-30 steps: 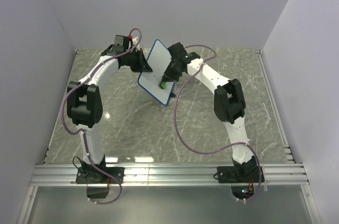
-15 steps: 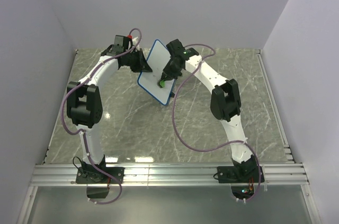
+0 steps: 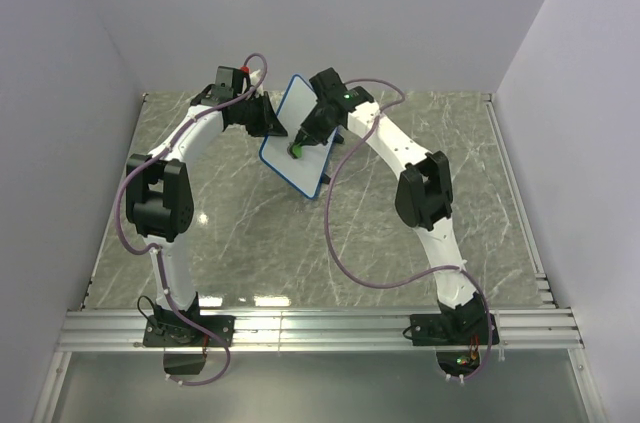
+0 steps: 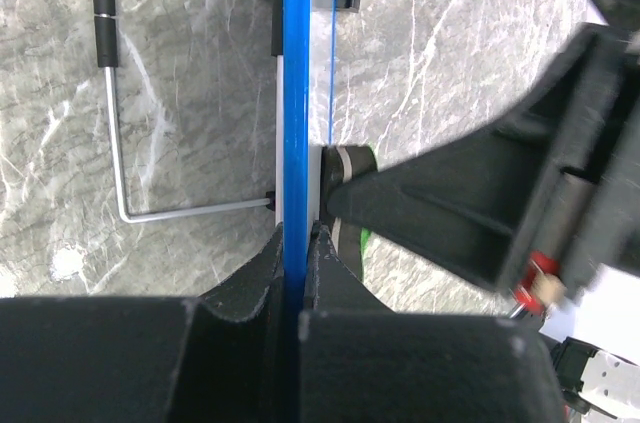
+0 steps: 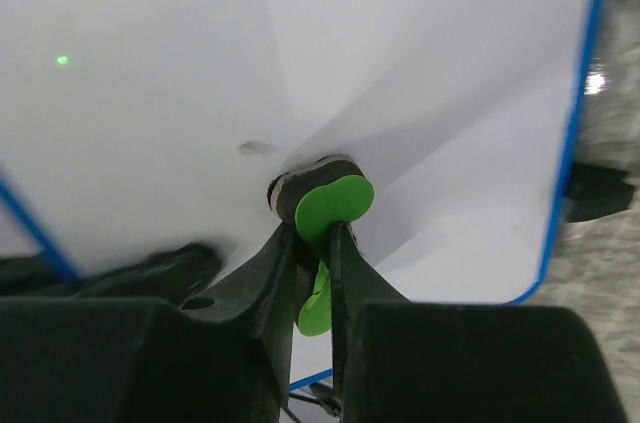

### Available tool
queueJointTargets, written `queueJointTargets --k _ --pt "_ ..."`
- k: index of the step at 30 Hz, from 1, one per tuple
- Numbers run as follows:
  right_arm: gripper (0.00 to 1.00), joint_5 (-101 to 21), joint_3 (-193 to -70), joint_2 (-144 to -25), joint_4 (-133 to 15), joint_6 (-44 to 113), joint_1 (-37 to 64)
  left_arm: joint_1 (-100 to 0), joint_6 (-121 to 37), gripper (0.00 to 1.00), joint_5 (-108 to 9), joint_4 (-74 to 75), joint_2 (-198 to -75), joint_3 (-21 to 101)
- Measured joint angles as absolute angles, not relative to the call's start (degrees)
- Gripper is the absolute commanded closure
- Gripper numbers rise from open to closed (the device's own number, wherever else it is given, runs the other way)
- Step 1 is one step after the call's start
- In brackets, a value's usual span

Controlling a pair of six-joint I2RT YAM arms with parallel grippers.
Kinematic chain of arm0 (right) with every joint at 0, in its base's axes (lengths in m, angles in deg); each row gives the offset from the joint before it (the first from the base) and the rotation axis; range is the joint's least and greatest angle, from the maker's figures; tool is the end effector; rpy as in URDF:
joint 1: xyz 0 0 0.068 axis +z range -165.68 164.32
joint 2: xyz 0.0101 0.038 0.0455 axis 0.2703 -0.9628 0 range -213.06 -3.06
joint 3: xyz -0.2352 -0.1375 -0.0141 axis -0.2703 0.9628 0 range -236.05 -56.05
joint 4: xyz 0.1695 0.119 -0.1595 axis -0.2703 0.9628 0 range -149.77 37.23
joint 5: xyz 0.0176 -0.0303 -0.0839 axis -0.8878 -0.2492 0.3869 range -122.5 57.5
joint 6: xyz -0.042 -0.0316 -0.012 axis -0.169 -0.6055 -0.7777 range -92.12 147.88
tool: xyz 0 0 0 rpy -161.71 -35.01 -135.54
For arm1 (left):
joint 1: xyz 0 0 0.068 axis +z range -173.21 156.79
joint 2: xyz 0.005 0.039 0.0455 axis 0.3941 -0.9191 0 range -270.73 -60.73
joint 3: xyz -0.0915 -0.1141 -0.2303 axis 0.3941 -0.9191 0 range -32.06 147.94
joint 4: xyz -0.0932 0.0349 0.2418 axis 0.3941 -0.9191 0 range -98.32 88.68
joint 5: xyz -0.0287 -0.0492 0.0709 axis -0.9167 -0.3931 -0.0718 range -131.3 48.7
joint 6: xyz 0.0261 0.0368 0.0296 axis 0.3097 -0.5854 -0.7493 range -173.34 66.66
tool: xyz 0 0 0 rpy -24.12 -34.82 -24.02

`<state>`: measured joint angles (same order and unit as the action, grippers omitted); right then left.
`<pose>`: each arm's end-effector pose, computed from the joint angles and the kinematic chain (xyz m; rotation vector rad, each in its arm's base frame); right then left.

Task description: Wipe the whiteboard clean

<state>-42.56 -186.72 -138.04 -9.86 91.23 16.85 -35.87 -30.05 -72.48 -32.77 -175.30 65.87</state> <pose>0.4344 0.2843 0.2532 0.6517 2.6566 0.8164 0.4365 -0.1170 0.2632 0.0337 2.4624 -0.9392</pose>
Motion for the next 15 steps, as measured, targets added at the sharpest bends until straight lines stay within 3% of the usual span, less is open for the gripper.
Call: queueJointTargets --k 15 --pt "1.0 -43.55 -185.63 -135.87 -14.58 91.25 18.93 -35.79 -30.16 1.0 -72.07 -33.2 -174.77 65.23"
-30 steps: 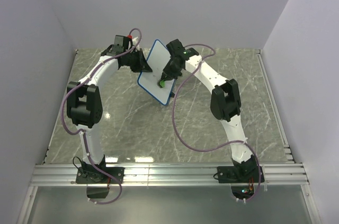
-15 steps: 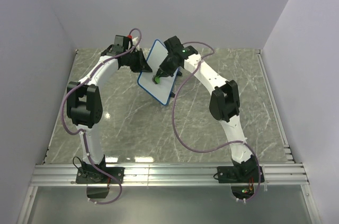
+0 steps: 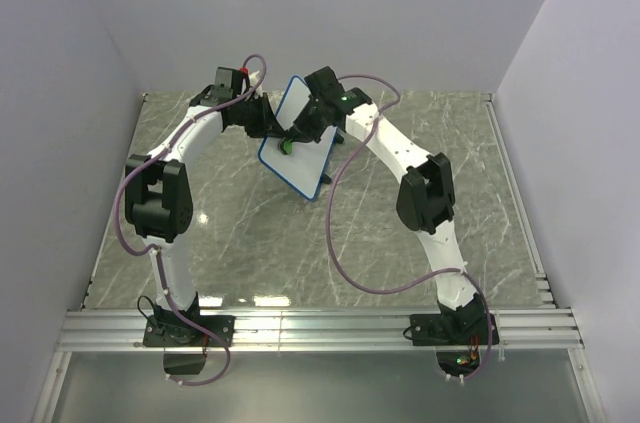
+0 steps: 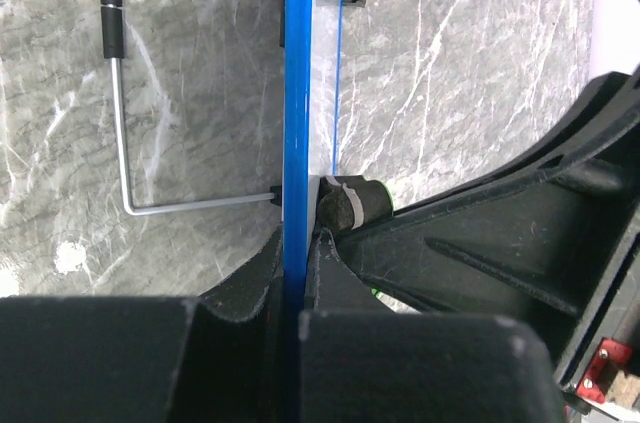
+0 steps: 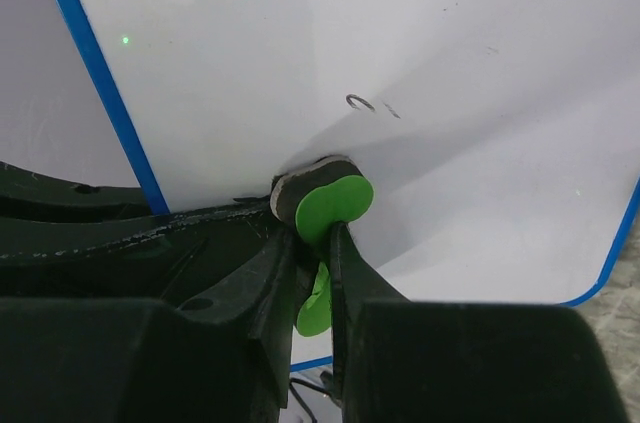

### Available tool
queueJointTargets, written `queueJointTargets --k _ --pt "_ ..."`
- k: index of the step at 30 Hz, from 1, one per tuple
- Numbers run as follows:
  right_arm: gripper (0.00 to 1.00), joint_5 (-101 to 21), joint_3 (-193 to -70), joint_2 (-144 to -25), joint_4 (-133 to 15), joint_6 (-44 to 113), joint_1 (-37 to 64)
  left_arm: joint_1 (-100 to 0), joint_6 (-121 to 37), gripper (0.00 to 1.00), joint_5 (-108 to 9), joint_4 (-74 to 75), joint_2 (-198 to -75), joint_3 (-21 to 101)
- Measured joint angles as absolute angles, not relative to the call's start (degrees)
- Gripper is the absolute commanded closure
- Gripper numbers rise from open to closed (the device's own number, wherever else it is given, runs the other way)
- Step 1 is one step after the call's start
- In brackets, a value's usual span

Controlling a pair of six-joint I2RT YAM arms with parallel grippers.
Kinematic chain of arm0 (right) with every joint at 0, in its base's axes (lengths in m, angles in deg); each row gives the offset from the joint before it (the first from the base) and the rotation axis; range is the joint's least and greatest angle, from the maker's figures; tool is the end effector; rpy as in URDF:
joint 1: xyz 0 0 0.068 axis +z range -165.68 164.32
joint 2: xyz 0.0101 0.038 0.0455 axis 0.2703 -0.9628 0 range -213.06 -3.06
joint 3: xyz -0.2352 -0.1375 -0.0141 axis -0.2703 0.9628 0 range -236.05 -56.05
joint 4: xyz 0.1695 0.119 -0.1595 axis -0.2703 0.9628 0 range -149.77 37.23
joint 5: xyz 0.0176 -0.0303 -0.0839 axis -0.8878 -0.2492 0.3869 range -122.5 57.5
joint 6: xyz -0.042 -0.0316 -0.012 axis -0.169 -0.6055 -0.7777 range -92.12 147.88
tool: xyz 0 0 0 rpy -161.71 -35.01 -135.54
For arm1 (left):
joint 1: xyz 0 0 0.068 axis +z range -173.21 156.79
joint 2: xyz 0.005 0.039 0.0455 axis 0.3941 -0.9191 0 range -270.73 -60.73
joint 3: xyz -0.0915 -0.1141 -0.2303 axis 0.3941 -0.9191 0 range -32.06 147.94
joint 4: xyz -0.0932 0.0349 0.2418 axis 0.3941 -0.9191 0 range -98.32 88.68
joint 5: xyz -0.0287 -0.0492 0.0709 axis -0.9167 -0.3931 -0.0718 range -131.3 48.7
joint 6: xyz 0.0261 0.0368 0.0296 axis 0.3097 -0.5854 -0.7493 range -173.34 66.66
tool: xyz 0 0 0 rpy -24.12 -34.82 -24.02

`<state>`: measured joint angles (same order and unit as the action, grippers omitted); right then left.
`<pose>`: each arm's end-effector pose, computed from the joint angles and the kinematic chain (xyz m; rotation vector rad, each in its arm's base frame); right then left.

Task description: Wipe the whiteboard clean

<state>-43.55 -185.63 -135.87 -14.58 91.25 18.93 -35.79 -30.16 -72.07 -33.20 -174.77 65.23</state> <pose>0.4238 0.3007 0.2718 0.5645 2.5940 0.9284 0.4339 -0.1155 0.2630 0.0272 2.4716 -0.9287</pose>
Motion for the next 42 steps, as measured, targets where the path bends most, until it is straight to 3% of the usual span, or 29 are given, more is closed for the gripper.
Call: queueJointTargets --k 10,31,42 --pt "1.0 -51.28 -185.17 -137.8 -16.55 88.8 15.56 -35.79 -29.9 1.0 -71.81 -31.83 -174.05 63.81" --pt "1.0 -47.96 -191.16 -142.45 -14.67 89.35 12.28 -35.96 -29.66 1.0 -71.41 -31.91 -173.83 63.81" --pt "1.0 -46.93 -191.05 -141.62 -34.97 94.13 12.44 -37.12 -29.24 1.0 -69.73 -32.48 -172.94 63.75"
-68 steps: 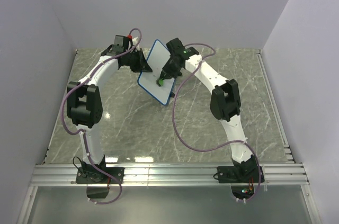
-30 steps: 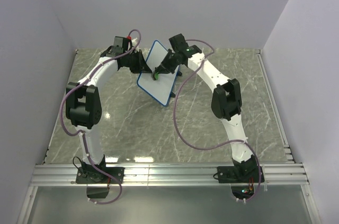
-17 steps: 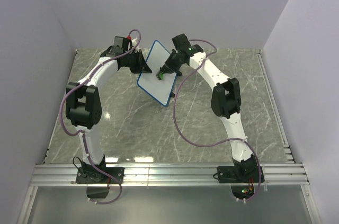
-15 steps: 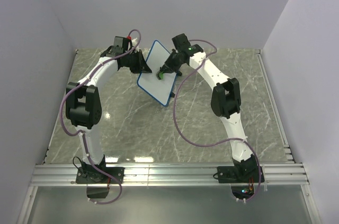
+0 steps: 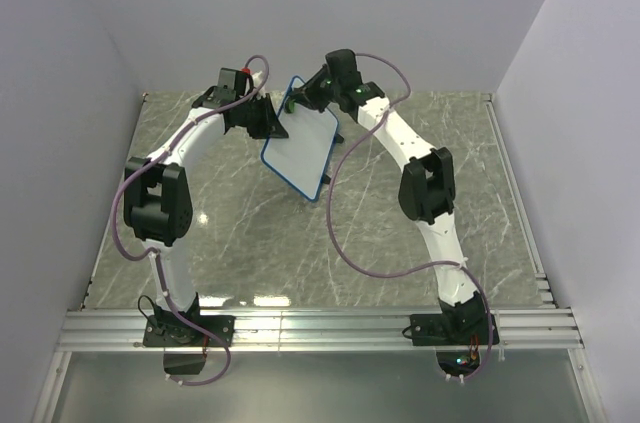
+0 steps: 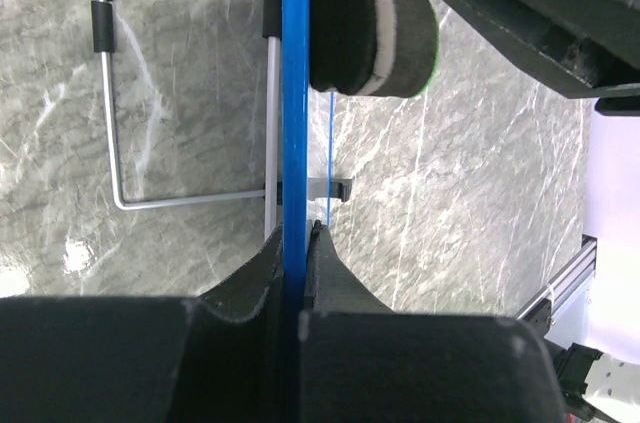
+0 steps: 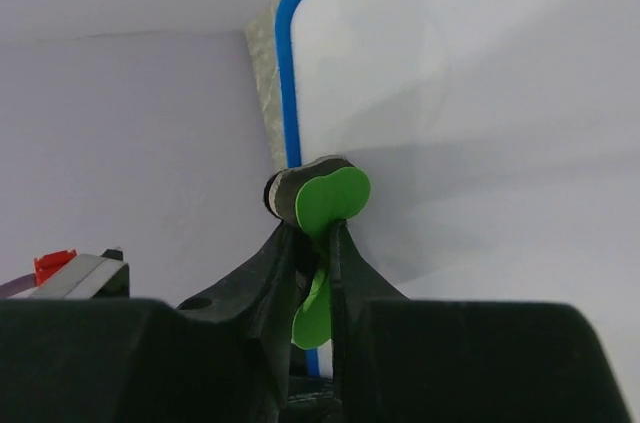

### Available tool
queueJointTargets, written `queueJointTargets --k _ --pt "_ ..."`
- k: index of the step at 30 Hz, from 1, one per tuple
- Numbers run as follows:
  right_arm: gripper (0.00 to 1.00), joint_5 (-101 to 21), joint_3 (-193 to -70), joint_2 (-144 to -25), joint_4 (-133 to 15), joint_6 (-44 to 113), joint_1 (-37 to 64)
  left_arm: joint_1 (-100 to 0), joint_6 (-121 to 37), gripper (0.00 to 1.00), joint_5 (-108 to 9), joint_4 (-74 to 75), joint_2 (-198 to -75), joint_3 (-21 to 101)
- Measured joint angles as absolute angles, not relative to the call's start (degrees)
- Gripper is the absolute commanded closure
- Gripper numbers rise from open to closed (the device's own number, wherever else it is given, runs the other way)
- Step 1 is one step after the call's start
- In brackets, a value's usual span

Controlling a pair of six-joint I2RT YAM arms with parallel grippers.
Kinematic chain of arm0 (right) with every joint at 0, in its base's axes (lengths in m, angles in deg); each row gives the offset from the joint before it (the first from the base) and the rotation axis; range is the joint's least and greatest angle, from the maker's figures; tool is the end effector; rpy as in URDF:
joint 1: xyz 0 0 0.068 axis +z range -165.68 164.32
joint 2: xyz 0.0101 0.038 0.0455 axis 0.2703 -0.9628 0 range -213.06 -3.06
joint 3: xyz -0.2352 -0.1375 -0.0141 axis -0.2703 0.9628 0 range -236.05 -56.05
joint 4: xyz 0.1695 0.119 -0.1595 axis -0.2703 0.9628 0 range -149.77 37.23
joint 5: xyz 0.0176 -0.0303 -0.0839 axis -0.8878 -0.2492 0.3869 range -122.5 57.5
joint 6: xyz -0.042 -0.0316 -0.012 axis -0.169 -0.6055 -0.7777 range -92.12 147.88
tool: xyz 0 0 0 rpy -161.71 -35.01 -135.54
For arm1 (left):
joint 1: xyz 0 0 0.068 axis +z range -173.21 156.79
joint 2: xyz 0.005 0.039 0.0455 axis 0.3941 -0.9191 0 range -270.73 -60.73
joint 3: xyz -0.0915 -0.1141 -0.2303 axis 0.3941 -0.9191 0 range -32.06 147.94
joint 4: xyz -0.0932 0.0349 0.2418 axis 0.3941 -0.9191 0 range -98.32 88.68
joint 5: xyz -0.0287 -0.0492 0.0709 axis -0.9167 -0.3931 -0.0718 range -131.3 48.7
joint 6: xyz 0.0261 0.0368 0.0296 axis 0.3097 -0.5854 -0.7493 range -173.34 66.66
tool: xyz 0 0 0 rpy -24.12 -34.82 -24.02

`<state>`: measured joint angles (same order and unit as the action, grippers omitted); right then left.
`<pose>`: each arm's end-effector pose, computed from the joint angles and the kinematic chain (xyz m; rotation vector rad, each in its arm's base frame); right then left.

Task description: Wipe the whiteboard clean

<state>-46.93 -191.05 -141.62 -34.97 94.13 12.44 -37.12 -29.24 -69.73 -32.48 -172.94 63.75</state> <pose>0.4911 0.2724 0.2814 0.5872 2.2310 1.2046 0.4258 -0.1230 0.2686 0.0225 2.4629 -0.8969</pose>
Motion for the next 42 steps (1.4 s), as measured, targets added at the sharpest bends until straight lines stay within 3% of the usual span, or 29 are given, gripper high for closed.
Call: queueJointTargets --k 5,9,12,13,16,19,21,22,23,24,25,26,29,33,36,42 --pt "1.0 -43.87 -175.42 -132.44 -37.27 90.2 11.76 -37.91 -29.9 1.0 -69.29 -33.2 -172.21 63.79" --pt "1.0 -37.69 -155.23 -119.5 -33.09 85.33 9.68 -39.26 -30.38 1.0 -66.84 -35.02 -171.67 64.86" --pt "1.0 -33.03 -142.68 -109.86 -28.79 82.62 6.45 -39.79 -30.49 0.84 -65.77 -36.11 -171.73 65.76" --pt "1.0 -31.59 -139.64 -107.35 -27.59 81.9 5.38 -39.94 -30.62 0.69 -65.14 -36.68 -171.86 66.09" --pt "1.0 -27.9 -131.3 -101.84 -25.4 80.15 3.61 -40.25 -32.04 0.5 -62.1 -41.31 -172.89 66.7" --pt "1.0 -27.39 -124.87 -101.54 -24.66 78.84 4.31 -40.55 -32.48 0.39 -60.18 -45.9 -175.21 66.61" --pt "0.89 -27.37 -121.96 -103.0 -24.31 78.16 4.77 -40.73 -32.45 0.36 -59.06 -47.91 -176.24 66.57" --pt "0.79 -27.37 -120.74 -103.99 -24.37 78.14 4.9 -40.77 -32.39 0.33 -58.84 -48.46 -176.3 66.57" --pt "0.56 -27.63 -120.63 -104.23 -25.36 77.9 4.98 -40.81 -32.28 0.32 -58.45 -48.77 -176.28 66.57" --pt "0.48 -27.53 -120.67 -103.9 -25.62 77.72 5.09 -40.88 -32.13 0.32 -58.08 -48.94 -176.17 66.59" --pt "0.3 -27.42 -120.41 -103.66 -25.68 77.2 5.14 -40.95 -32.04 0.3 -57.8 -49.18 -176.1 66.57" --pt "0.2 -27.29 -120.24 -103.72 -25.68 77.31 5.2 -40.95 -31.82 0.28 -57.6 -49.38 -176.06 66.59" --pt "0.01 -26.76 -119.47 -103.83 -24.57 76.04 5.51 -40.99 -31.38 0.24 -56.86 -49.95 -175.73 66.59" --pt "0.0 -25.49 -119.56 -102.32 -22.6 75.25 5.99 -41.05 -30.99 0.16 -55.94 -50.71 -174.27 66.59" --pt "0.0 -24.64 -119.91 -98.61 -20.77 74.77 6.95 -41.08 -30.64 0.01 -55.24 -50.93 -172.17 66.61" --pt "0.0 -24.62 -121.72 -85.97 -18.69 72.41 9.47 -41.1 -29.39 0.01 -51.52 -50.93 -166.27 66.65"
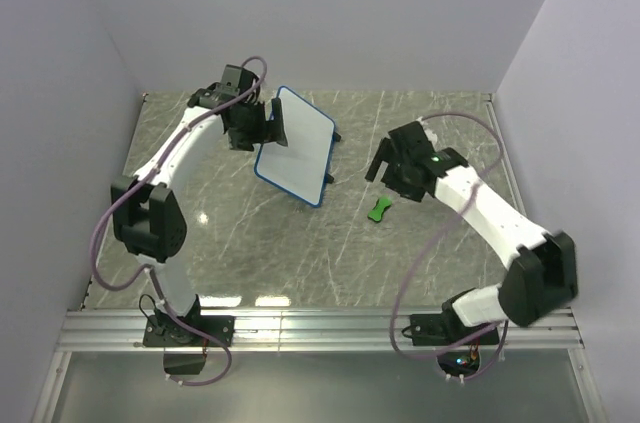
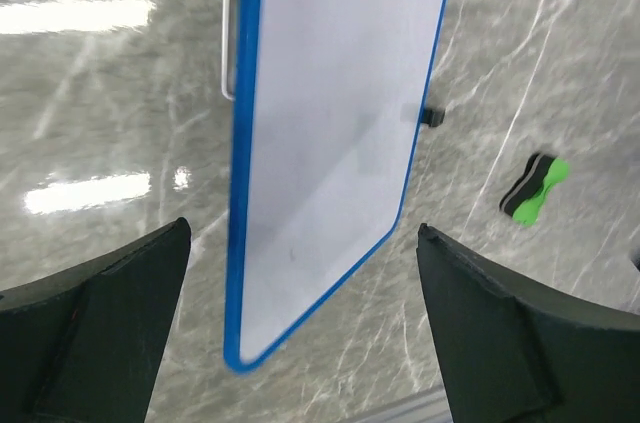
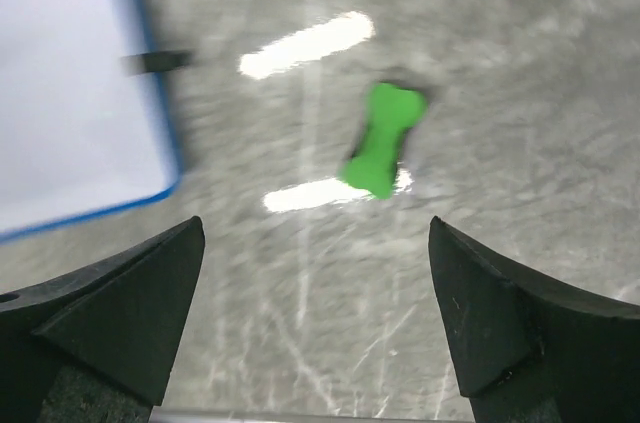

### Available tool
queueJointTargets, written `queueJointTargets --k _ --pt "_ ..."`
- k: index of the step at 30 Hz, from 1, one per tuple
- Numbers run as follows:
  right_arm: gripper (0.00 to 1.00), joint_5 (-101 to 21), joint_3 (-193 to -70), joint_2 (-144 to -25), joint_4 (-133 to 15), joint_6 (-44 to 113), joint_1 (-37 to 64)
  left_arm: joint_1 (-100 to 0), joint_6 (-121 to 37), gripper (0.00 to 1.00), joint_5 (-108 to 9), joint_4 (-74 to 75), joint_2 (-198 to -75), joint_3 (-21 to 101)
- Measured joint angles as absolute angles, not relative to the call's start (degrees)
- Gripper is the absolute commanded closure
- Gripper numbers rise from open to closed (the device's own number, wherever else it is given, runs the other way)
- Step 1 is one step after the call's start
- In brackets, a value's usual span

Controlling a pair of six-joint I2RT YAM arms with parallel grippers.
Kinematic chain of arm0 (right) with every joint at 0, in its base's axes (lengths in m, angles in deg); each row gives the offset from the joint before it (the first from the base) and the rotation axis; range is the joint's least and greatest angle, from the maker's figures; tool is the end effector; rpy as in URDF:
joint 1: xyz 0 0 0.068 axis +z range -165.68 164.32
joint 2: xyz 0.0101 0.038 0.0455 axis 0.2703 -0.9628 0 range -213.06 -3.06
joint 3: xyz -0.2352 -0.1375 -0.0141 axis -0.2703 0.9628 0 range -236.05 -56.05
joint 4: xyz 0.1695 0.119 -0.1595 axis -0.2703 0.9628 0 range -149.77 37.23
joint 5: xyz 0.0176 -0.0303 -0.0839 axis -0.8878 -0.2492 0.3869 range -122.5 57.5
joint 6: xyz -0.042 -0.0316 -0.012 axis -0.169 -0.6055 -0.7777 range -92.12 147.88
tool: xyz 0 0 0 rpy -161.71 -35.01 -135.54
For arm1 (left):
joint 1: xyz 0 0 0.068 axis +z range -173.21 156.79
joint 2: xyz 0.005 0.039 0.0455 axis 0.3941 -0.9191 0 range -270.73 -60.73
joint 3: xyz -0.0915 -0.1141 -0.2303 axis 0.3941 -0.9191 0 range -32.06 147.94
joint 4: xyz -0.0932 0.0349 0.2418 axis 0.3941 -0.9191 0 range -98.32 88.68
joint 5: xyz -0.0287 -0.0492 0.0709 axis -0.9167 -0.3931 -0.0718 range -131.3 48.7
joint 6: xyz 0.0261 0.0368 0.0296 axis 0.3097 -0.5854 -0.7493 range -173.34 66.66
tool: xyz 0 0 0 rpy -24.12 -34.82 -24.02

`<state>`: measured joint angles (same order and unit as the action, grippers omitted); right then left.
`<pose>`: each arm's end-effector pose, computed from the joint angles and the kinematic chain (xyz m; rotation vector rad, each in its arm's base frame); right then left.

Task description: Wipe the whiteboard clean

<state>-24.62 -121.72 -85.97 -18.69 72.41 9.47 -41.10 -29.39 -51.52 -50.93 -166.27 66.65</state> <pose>0.2705 0.1215 0.2672 0.4874 2.5525 0.2742 0.3801 -0.1294 0.3075 -0.0678 2.6124 -0.4994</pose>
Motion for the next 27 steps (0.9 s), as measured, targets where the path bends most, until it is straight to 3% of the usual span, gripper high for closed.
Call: queueJointTargets --k 6,15,27 --pt "0.0 -27.81 -121.5 -67.86 -22.19 67.1 12.77 -41.1 -27.43 0.01 -43.87 -50.05 -157.94 65.43" --pt "0.0 -23.9 -115.56 -34.81 -29.38 65.87 16.7 -41.1 -23.43 0.01 -30.34 -44.46 -134.18 49.96" --pt "0.0 -23.53 -110.47 -29.08 -21.92 65.68 16.7 -43.59 -24.52 0.01 -12.77 -43.8 -125.81 44.67"
